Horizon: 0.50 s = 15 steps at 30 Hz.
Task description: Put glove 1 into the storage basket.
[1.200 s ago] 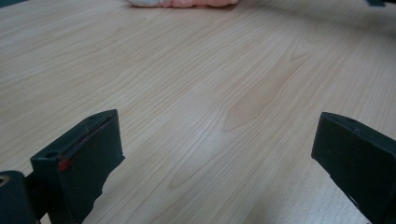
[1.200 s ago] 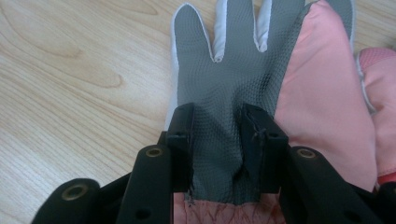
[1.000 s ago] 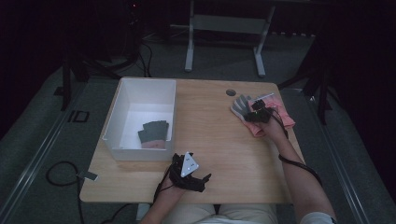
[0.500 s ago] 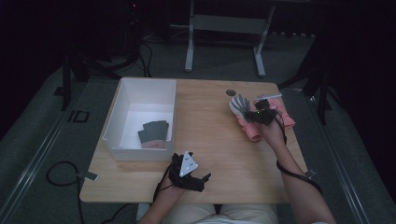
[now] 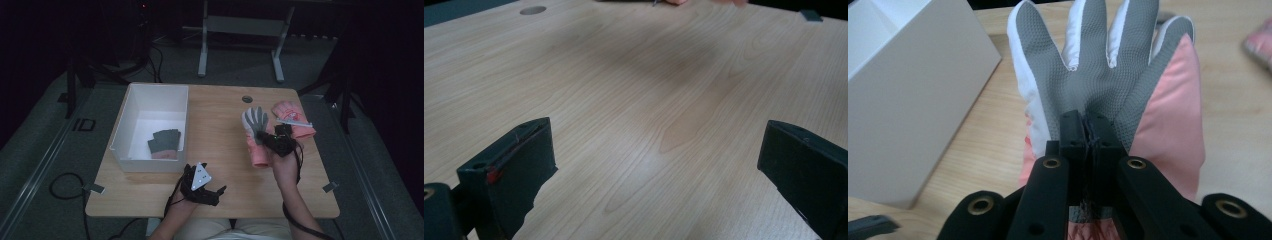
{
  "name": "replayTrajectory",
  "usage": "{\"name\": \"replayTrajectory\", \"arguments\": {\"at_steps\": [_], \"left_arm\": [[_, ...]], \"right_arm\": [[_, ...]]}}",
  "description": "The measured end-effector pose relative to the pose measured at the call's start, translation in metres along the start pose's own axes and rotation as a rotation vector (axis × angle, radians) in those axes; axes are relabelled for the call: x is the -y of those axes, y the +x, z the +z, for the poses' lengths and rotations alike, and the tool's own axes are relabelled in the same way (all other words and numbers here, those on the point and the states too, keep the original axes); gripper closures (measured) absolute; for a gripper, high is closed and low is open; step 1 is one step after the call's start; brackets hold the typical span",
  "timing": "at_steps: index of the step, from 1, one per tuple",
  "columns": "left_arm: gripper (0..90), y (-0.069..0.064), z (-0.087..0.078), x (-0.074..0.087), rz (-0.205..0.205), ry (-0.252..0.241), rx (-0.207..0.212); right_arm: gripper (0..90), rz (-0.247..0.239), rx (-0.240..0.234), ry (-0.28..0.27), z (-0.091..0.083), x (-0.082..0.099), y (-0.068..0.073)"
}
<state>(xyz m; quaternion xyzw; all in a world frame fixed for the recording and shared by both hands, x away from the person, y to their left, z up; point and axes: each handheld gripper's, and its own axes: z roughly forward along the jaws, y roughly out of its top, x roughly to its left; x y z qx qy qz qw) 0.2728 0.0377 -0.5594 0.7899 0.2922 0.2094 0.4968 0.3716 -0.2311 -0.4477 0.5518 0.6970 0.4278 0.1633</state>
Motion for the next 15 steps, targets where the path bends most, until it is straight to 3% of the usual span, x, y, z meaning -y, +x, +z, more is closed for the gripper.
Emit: {"name": "replayTrajectory", "arguments": {"at_steps": [5,10,15], "left_arm": [[1.6,-0.001,0.001,0.000,0.005,0.003,0.008],[1.6,-0.001,0.001,0.000,0.006,0.003,0.014],[1.6,0.001,0.001,0.000,0.007,0.005,0.022]], "right_arm": [[87.1,0.002,0.040,0.046,0.013,0.023,0.006],[87.1,0.073,0.054,0.099,0.045,0.042,0.002],[84.6,0.097,0.069,0.164,0.071,0.055,0.003]]}}
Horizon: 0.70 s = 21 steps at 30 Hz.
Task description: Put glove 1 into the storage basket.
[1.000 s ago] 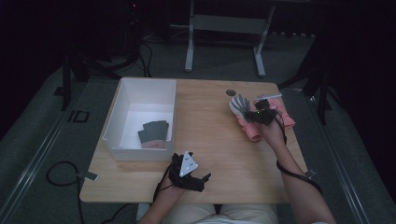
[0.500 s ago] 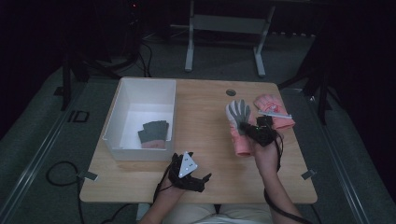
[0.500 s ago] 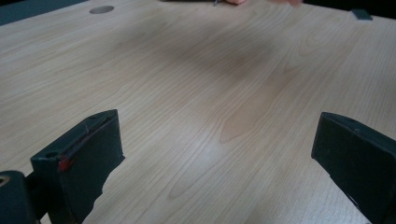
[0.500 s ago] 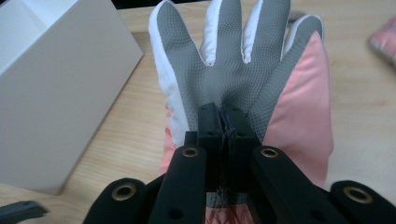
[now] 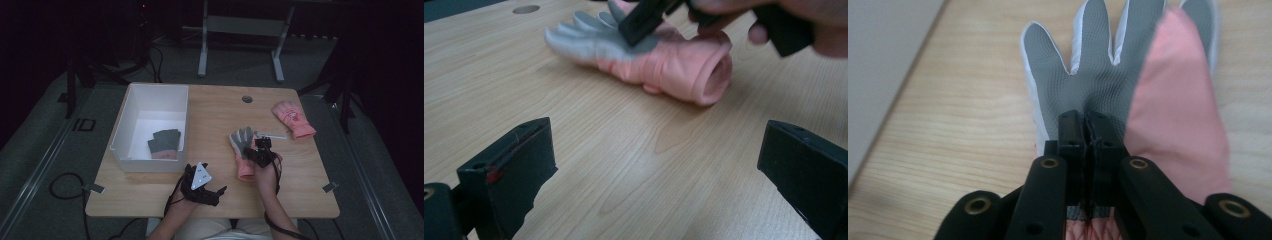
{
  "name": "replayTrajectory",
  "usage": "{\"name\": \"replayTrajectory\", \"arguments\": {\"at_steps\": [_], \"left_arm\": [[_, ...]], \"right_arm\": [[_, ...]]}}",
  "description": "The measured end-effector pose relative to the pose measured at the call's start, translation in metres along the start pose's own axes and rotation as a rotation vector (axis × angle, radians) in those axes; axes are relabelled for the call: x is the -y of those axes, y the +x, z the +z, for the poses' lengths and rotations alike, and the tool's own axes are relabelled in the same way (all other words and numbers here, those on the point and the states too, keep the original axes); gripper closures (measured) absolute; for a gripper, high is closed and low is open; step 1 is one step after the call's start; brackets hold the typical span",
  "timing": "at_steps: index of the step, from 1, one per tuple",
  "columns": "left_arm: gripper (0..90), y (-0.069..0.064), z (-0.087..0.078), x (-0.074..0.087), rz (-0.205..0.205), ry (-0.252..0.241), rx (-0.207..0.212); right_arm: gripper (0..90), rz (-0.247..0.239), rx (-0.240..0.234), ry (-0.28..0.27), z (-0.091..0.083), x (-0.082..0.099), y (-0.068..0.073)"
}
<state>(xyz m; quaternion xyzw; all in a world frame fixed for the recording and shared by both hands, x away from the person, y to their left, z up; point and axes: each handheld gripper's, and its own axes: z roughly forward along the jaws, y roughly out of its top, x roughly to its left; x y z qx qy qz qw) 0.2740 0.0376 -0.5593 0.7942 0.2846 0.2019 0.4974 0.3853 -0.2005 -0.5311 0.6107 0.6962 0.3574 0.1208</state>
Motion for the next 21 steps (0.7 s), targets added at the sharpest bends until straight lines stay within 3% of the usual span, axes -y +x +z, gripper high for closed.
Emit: {"name": "replayTrajectory", "arguments": {"at_steps": [8,12,15,17,18,19,20,21], "left_arm": [[1.6,-0.001,0.000,-0.001,0.012,-0.004,-0.001],[1.6,0.000,0.001,0.000,0.013,0.011,0.021],[1.7,0.001,0.003,0.000,0.010,0.008,0.029],[1.6,0.002,0.003,0.000,0.012,0.008,0.026],[1.6,0.002,0.002,0.000,0.014,0.004,0.023],[1.6,0.001,0.002,0.000,0.013,-0.002,0.022],[1.6,0.001,0.001,0.000,0.011,-0.011,0.023],[1.6,0.001,0.001,0.000,0.010,-0.013,0.025]], "right_arm": [[76.9,0.026,0.003,-0.010,0.006,0.003,0.003],[72.7,0.009,-0.013,-0.048,-0.008,0.002,0.005],[67.4,-0.042,-0.075,-0.113,-0.031,-0.006,0.003],[63.4,-0.149,-0.065,-0.164,-0.045,-0.011,-0.005],[62.7,-0.177,-0.070,-0.177,-0.049,-0.013,-0.010],[61.5,-0.219,-0.088,-0.200,-0.056,-0.016,-0.022],[61.5,-0.247,-0.076,-0.216,-0.060,-0.017,-0.030],[61.2,-0.294,-0.052,-0.220,-0.064,-0.019,-0.049]]}}
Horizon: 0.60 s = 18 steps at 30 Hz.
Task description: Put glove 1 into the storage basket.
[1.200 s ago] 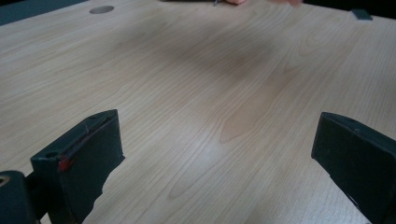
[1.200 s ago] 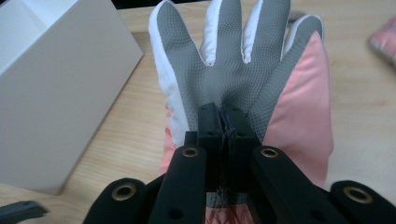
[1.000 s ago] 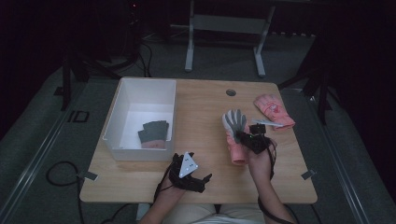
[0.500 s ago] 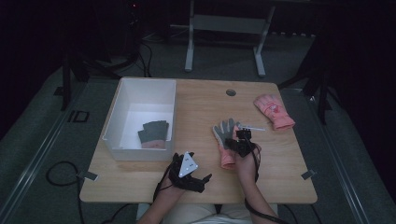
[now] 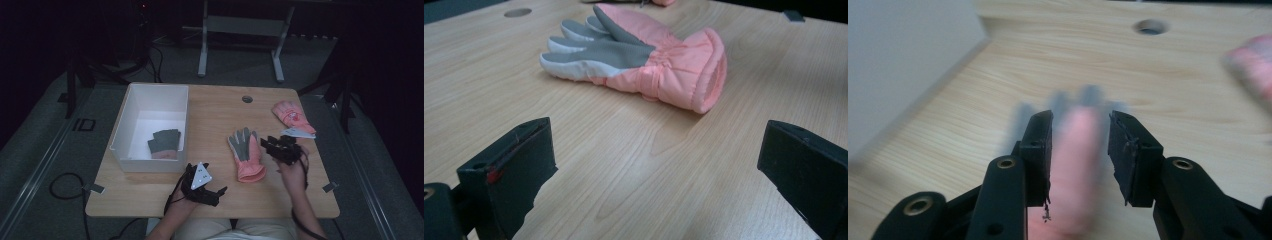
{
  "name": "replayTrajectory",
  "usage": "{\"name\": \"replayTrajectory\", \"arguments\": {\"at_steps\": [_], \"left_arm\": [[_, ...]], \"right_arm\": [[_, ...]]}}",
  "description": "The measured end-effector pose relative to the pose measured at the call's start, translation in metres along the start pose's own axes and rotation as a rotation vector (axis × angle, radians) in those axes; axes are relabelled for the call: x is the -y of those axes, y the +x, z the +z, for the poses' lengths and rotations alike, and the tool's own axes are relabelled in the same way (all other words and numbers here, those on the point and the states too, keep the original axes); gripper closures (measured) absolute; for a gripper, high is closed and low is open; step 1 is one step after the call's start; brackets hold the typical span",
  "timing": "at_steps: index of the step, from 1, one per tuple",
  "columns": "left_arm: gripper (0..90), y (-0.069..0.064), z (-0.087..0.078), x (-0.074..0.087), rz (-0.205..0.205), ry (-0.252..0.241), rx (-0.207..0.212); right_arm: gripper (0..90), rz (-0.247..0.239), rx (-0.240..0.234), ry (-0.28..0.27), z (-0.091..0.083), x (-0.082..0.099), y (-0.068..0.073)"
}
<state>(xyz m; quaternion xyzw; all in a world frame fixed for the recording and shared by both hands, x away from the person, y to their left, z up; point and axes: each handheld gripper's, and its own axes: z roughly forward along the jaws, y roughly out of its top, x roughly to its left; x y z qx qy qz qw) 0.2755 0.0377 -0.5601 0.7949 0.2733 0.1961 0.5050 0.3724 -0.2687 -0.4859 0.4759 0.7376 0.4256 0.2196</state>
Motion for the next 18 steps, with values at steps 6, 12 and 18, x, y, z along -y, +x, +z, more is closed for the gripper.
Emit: {"name": "replayTrajectory", "arguments": {"at_steps": [6,12,18], "left_arm": [[1.6,-0.001,0.002,0.000,0.002,-0.008,0.008],[1.6,-0.002,0.003,-0.001,0.019,-0.020,0.022],[1.6,-0.002,0.002,-0.001,0.015,-0.029,0.021]], "right_arm": [[60.9,-0.030,0.062,0.026,-0.009,-0.001,-0.073],[56.8,-0.020,0.123,0.009,0.002,-0.019,-0.129],[55.4,0.009,0.158,0.058,0.030,-0.034,-0.163]]}}
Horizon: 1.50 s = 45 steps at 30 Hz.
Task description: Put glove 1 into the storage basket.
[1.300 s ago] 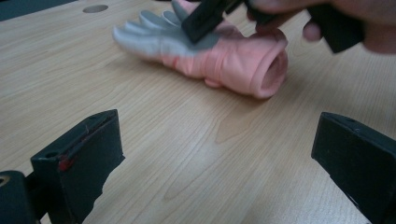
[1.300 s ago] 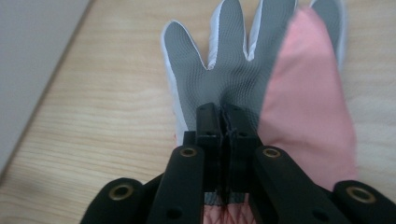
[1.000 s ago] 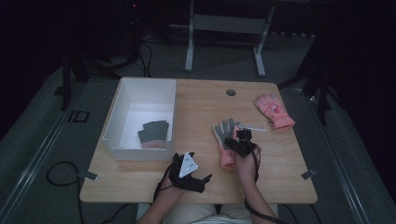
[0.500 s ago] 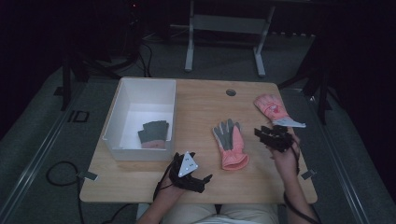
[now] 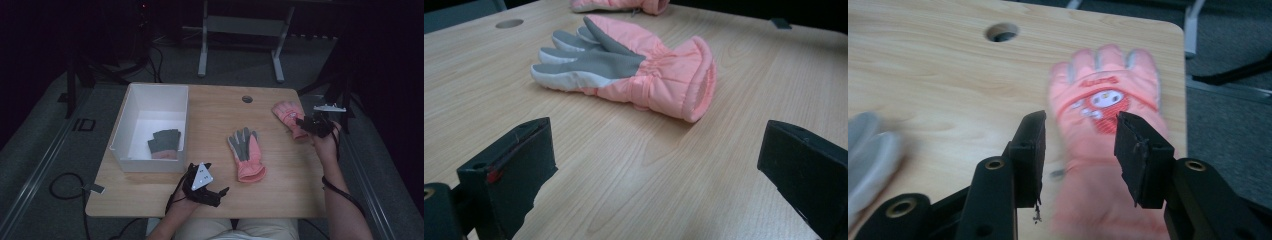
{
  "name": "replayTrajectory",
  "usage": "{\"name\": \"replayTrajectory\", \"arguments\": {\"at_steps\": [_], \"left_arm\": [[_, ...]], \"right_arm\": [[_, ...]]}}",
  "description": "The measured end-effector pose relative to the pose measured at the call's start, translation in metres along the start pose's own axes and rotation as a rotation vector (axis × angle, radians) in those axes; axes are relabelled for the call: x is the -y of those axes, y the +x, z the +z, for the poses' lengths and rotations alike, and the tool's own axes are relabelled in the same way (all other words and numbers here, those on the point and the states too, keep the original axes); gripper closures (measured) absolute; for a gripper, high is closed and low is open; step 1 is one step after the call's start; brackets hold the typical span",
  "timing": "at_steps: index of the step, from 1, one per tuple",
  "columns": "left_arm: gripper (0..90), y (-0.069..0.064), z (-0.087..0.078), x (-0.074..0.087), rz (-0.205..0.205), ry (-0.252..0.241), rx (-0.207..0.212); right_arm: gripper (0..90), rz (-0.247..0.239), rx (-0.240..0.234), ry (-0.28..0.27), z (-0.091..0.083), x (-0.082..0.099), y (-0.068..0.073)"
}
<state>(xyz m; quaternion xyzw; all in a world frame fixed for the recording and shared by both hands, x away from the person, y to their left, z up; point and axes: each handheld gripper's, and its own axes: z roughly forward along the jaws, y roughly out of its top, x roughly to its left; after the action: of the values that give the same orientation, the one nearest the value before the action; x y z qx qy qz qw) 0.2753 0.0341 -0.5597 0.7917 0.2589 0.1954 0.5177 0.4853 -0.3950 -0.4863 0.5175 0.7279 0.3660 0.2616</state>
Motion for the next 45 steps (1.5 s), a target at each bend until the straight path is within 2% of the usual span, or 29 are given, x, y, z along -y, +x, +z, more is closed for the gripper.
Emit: {"name": "replayTrajectory", "arguments": {"at_steps": [5,8,12,14,18,20,22,25,29,35,36,42,45], "left_arm": [[1.6,0.000,-0.001,0.000,-0.005,-0.001,0.010],[1.6,0.000,-0.002,0.001,-0.005,0.000,0.009],[1.6,0.000,-0.003,0.001,-0.010,-0.006,0.012],[1.6,0.000,-0.004,0.001,-0.020,-0.011,0.033],[1.6,0.000,-0.008,-0.001,-0.020,-0.033,0.027],[1.6,0.000,-0.009,0.000,-0.015,-0.027,0.023],[1.6,-0.001,-0.008,0.000,-0.015,-0.029,0.023],[1.6,-0.002,-0.008,0.000,-0.004,-0.031,0.037],[1.6,-0.002,-0.009,0.000,-0.001,-0.048,0.038],[1.6,-0.002,-0.010,0.000,-0.001,-0.051,0.035],[1.6,-0.002,-0.010,0.000,-0.005,-0.052,0.038],[1.6,0.001,-0.012,-0.001,-0.019,-0.066,0.032],[1.6,0.002,-0.012,-0.001,-0.020,-0.065,0.025]], "right_arm": [[54.7,0.043,0.050,0.006,0.022,-0.004,-0.016],[52.2,0.013,0.071,0.031,0.035,-0.009,-0.019],[50.4,-0.012,0.060,0.052,0.047,-0.011,-0.021],[49.9,-0.033,0.059,0.076,0.053,-0.010,-0.022],[49.6,-0.072,0.060,0.119,0.064,-0.004,-0.021],[50.5,-0.091,0.074,0.135,0.069,-0.001,-0.020],[51.9,-0.089,0.077,0.149,0.073,0.000,-0.019],[58.5,-0.088,0.081,0.154,0.075,0.000,-0.018],[71.8,-0.063,0.096,0.165,0.076,-0.002,-0.017],[87.1,0.011,0.123,0.166,0.072,-0.009,-0.013],[89.0,0.033,0.130,0.161,0.067,-0.011,-0.012],[90.0,0.064,0.182,0.116,0.036,-0.018,0.006],[90.0,0.099,0.172,0.099,0.017,-0.018,0.014]]}}
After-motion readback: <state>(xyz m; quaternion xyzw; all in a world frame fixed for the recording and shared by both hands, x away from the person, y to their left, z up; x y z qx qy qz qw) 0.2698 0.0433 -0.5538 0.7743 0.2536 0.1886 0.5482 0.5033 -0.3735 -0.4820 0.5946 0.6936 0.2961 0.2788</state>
